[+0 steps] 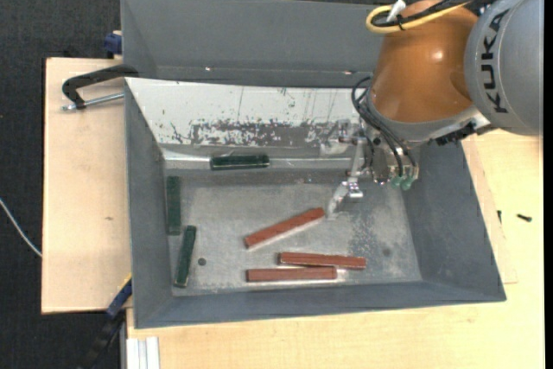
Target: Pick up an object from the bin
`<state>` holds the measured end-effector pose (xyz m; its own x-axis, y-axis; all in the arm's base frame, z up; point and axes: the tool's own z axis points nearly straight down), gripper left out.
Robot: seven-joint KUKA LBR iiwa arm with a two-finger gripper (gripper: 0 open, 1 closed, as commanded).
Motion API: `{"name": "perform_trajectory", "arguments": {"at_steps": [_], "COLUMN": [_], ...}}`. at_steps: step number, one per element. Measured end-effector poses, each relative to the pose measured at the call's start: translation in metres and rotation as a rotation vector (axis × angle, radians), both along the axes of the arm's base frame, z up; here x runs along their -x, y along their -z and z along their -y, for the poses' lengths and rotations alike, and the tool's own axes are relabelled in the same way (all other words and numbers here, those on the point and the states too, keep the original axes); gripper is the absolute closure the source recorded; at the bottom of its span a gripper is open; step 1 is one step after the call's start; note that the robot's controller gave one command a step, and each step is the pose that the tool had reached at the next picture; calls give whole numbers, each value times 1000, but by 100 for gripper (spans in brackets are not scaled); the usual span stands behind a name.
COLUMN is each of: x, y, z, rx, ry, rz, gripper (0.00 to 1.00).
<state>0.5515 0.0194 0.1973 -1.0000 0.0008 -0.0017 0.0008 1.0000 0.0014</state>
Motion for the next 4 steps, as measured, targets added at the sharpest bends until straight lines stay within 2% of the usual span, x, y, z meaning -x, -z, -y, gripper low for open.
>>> {"name": "perform_trajectory", "arguments": {"at_steps": [1, 2, 3, 4], "x": [0, 1, 0, 0], "y": [0, 49, 120, 120], "z": [0, -5, -19, -19], "rx": [0, 1, 2, 2], "ry": [0, -43, -370, -371], "rz": [0, 7, -3, -3], "gripper": [0, 0, 100, 100]}}
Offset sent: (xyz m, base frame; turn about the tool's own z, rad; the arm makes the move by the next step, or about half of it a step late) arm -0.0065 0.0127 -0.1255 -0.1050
